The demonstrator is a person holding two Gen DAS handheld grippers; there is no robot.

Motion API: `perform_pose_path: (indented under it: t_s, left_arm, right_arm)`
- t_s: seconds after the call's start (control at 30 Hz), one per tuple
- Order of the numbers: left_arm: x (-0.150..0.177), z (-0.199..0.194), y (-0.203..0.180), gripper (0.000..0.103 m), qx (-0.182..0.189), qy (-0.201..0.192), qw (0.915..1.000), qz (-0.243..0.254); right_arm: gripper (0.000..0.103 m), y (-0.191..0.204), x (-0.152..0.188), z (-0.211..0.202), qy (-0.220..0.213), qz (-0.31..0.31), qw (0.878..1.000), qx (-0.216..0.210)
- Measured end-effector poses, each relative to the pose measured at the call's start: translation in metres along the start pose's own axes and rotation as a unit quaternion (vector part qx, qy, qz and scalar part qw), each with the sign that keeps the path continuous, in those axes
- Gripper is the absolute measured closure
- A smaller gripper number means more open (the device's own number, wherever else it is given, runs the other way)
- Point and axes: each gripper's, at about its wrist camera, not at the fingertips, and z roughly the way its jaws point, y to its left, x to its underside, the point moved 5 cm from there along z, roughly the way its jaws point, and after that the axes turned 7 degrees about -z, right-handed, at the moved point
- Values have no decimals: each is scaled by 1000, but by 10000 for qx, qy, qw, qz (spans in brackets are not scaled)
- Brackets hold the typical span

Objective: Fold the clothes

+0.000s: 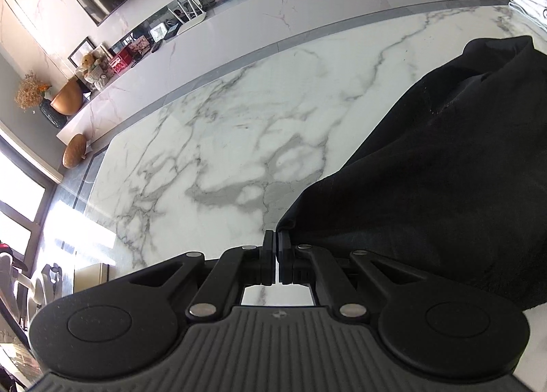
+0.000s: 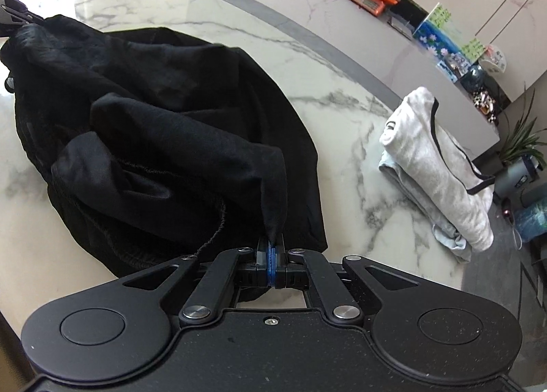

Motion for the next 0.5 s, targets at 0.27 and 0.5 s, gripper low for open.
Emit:
perform_pose_path:
  t_s: [0.27, 0.5]
  left_arm:
    - [1, 3, 4, 93, 111, 24, 9999, -82]
    - [4, -28, 25, 73, 133, -130, 9998, -118]
  right_arm:
    - [101, -3, 9, 12, 67, 156, 9998, -130]
    - [90, -16, 12, -22, -164, 377, 9992, 13]
